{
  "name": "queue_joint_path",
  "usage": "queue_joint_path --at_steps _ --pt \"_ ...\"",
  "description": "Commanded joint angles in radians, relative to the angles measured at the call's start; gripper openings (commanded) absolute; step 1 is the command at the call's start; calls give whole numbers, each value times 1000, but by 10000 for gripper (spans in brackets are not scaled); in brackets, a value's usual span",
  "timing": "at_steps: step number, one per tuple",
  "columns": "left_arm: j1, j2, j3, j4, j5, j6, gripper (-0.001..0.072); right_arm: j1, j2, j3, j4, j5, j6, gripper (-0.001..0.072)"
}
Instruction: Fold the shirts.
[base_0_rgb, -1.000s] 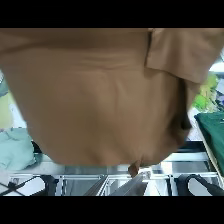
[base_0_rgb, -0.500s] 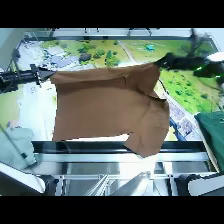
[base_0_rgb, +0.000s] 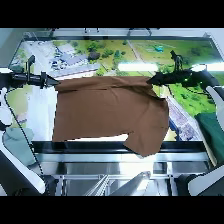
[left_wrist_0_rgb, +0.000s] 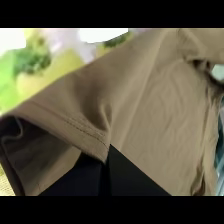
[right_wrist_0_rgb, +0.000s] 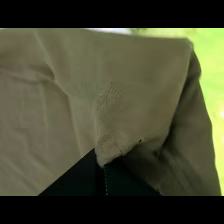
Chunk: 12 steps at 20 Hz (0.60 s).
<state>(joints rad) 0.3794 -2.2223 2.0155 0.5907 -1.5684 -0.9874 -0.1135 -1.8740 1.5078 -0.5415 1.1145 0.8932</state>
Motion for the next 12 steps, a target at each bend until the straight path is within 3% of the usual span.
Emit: queue_joint_path --at_steps 1,5,12 --pt "-2 -9 -16 65 -98 -28 19 -8 -2 0 -142 115 62 23" --pt "2 -9 -104 116 -102 -27 18 -7 -2 0 -281 155 137 23" --pt "32 -9 -103 149 -60 -29 18 -7 -3 -7 -289 82 137 23"
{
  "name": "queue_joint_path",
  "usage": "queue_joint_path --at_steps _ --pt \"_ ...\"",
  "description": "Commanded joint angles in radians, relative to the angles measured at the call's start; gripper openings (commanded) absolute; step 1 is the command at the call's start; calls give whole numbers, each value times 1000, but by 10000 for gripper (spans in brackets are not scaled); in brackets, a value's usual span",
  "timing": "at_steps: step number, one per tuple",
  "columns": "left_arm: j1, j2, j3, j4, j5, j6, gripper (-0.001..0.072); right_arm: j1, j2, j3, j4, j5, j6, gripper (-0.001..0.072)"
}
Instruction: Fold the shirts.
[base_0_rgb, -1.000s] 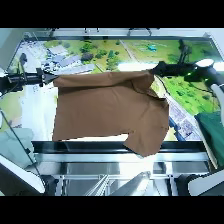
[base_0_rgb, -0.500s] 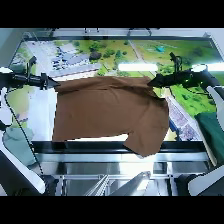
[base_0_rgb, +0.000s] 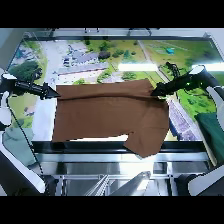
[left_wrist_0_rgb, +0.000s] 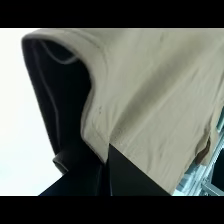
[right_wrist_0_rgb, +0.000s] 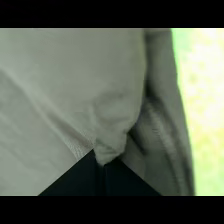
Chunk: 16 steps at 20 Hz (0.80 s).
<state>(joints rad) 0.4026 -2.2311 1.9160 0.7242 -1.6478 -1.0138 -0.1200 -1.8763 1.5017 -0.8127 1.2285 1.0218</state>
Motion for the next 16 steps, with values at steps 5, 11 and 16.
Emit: queue_joint_path --at_steps 5,11,16 --pt "9 0 6 16 37 -2 18 -1 0 -1 -22 -65 12 24" --pt "39 69 175 17 -42 -81 295 -81 91 2 -82 80 123 362" --pt "136 328 -125 19 -35 -76 295 -228 288 -196 -139 241 203 369"
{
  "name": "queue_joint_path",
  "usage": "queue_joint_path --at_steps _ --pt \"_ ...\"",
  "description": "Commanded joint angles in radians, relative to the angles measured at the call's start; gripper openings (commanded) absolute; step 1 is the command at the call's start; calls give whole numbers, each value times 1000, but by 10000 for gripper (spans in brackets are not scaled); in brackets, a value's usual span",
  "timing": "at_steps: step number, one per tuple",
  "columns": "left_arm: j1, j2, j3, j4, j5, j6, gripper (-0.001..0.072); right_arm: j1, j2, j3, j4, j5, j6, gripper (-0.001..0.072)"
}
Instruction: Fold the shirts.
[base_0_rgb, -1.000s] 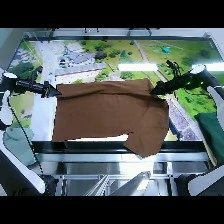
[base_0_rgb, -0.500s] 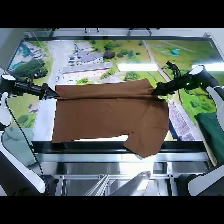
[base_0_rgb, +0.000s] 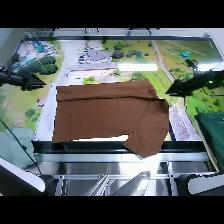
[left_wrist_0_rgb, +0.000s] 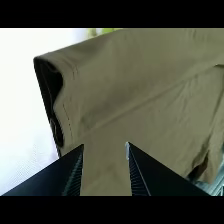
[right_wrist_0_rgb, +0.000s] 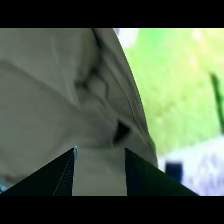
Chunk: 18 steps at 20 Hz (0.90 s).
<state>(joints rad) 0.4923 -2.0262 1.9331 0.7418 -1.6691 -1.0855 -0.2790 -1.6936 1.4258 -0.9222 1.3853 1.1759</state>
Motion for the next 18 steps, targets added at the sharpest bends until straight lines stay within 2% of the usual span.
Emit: queue_joint_path --at_steps 1,3,5,8,11,13,16,18 --pt "62 177 -241 2 -23 9 295 -91 169 -232 -47 64 50 367" --pt "95 297 -475 3 17 37 295 -139 288 -453 -90 7 111 375" --pt "117 409 -697 61 90 52 295 -177 385 -647 -89 -53 178 541" --pt "121 542 -927 218 249 52 295 -176 465 -874 -76 -106 272 539" --pt "121 615 -1038 237 300 51 295 -118 472 -1022 49 -170 203 537" --pt "121 623 -1078 236 304 44 295 -48 467 -1076 152 -301 158 448" --pt "118 623 -1115 236 355 44 295 40 441 -1081 332 -453 51 441" --pt "118 623 -1130 243 390 45 295 58 436 -1081 437 -479 -37 435"
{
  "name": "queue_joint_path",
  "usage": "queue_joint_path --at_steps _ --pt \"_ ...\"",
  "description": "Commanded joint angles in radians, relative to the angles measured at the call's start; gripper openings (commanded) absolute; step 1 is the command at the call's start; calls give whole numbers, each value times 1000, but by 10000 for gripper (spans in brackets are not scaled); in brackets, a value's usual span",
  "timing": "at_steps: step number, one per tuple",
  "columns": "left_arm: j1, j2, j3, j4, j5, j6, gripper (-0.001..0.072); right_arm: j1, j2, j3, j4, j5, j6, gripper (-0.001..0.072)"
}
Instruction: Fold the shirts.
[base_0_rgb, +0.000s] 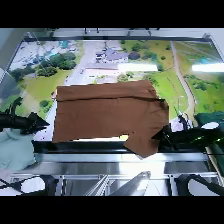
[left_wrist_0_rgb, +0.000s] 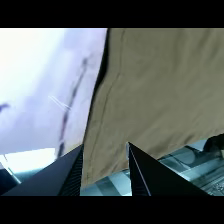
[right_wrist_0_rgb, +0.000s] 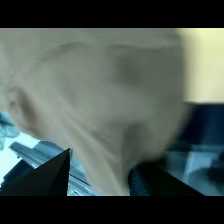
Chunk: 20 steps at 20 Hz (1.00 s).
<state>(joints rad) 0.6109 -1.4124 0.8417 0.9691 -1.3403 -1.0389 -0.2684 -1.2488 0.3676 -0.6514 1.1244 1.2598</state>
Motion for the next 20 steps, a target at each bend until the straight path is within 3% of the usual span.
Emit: queue_joint_path --at_steps 1,5,10,12,14,16,17,18,20 --pt "-1 9 -40 42 72 -3 295 47 -9 -23 186 -215 -143 434" --pt "-26 7 -40 108 117 -43 296 47 -9 -23 185 -211 -162 434" --pt "-203 -129 -40 96 137 -56 295 47 -9 -23 185 -200 -165 434" --pt "-256 -174 -27 67 132 -50 236 46 -9 -23 184 -183 -167 434" --pt "-283 -180 -14 61 116 -50 233 45 -8 -23 176 -154 -178 434" --pt "-284 -180 -16 63 79 -50 179 45 -9 -23 150 -128 -184 433" --pt "-277 -179 -23 62 63 -43 54 45 -8 -23 132 -122 -184 432" --pt "-265 -179 -35 60 50 -39 28 44 -8 -23 112 -111 -183 427" --pt "-232 -179 -53 60 46 -38 28 45 -8 -23 73 -75 -183 258"
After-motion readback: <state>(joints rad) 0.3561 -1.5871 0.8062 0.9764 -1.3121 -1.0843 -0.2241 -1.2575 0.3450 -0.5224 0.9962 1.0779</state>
